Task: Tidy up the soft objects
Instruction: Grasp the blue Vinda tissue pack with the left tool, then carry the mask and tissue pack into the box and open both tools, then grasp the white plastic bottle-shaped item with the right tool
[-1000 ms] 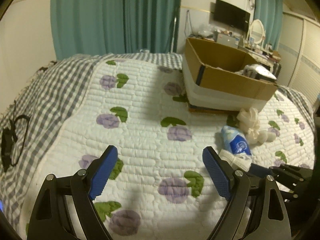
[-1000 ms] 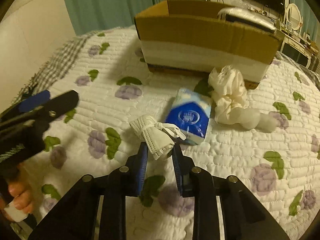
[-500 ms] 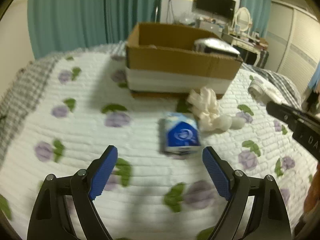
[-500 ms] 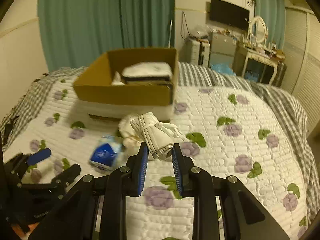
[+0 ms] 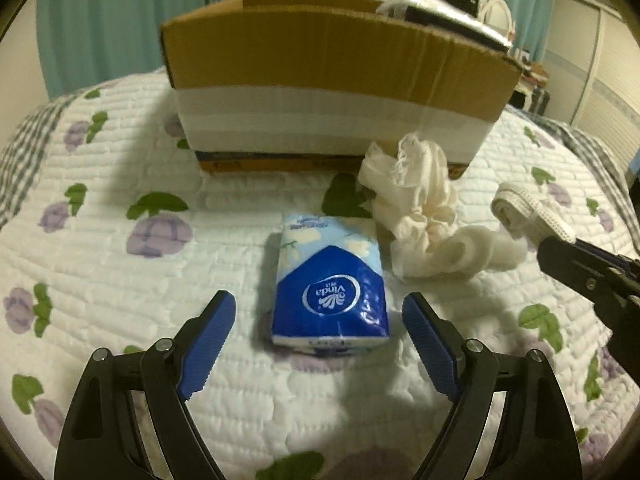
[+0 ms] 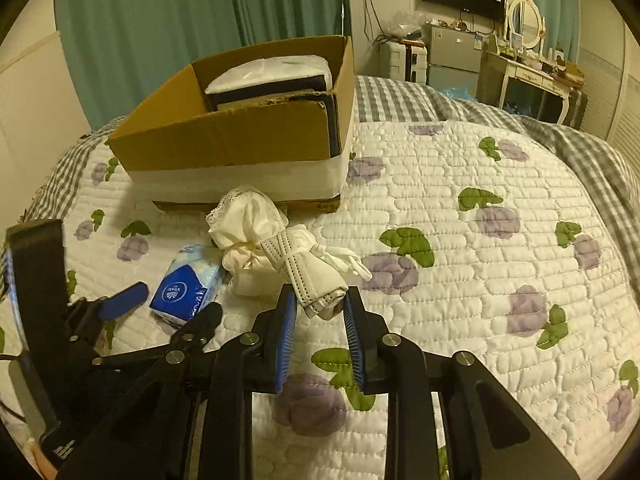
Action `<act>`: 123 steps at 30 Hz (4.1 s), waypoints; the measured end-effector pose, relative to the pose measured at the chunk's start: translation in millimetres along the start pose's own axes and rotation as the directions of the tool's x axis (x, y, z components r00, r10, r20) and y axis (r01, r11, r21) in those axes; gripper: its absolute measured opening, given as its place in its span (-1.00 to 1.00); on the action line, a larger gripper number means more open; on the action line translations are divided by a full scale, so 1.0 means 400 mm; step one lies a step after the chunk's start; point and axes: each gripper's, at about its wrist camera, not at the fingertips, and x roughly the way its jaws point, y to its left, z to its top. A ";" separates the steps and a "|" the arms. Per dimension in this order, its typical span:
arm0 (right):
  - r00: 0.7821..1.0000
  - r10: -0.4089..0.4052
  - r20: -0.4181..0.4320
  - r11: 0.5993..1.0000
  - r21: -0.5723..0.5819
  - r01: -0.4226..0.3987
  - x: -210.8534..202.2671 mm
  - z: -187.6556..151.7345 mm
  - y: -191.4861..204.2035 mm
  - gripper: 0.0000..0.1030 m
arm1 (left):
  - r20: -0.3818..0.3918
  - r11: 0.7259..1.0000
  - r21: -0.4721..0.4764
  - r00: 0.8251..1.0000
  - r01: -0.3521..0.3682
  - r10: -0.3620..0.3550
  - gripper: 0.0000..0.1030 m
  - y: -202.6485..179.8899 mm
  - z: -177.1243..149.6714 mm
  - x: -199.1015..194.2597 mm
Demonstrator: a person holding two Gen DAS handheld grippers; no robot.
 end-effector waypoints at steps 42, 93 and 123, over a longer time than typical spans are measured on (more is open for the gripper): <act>0.945 0.067 0.322 0.988 -0.151 -0.018 -0.415 0.254 0.096 -0.54 | 0.356 0.985 0.157 0.927 0.064 -0.117 0.00 0.024 0.198 -0.473; 0.898 0.016 0.439 0.979 -0.189 0.075 -0.620 0.349 0.148 0.97 | 0.556 0.997 0.072 0.830 0.010 -0.048 0.78 0.179 0.351 -0.699; 0.990 0.004 -0.142 0.945 -0.324 -0.051 0.200 0.031 0.064 0.40 | 0.157 0.999 0.031 0.987 0.017 -0.022 0.78 0.178 0.089 -0.094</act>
